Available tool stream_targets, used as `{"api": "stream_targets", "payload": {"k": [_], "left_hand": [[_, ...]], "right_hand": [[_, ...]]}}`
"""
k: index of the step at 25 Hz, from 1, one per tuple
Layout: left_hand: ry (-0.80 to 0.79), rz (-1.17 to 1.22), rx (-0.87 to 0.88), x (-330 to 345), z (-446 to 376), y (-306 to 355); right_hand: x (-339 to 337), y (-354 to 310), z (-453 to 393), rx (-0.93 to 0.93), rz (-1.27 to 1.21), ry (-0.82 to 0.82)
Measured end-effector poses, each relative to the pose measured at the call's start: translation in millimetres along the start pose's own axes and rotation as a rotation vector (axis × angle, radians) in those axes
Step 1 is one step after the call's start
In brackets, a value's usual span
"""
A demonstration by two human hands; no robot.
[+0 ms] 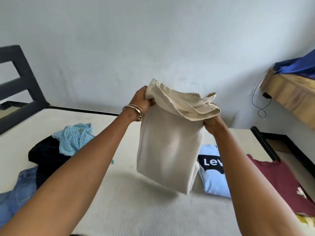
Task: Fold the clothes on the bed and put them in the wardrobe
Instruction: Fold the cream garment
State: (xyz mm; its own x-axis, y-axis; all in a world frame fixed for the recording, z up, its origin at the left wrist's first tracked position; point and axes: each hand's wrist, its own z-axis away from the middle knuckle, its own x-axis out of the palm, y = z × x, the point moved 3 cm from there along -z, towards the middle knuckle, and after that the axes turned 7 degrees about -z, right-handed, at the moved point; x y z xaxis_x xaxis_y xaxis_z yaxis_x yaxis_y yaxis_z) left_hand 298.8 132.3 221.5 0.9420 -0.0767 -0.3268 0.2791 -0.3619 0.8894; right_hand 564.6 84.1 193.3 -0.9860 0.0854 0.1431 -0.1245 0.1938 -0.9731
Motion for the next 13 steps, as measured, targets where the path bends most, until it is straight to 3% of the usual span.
{"api": "stream_targets", "payload": {"k": [3, 7, 10, 13], "left_hand": [[0.042, -0.023, 0.107, -8.0, -17.6, 20.2], [-0.029, 0.139, 0.139, -14.6, -1.6, 19.5], [-0.152, 0.098, -0.002, -5.4, 63.7, -39.7], [-0.368, -0.049, -0.274, 24.1, 161.1, -124.4]], "right_hand": [[1.3, -17.1, -12.2, -0.043, 0.037, 0.052], [1.0, -16.1, 13.8, -0.167, 0.125, -0.1], [-0.3, 30.4, 73.2, -0.091, 0.324, -0.222], [-10.9, 117.2, 146.8, 0.127, 0.503, -0.344]]}}
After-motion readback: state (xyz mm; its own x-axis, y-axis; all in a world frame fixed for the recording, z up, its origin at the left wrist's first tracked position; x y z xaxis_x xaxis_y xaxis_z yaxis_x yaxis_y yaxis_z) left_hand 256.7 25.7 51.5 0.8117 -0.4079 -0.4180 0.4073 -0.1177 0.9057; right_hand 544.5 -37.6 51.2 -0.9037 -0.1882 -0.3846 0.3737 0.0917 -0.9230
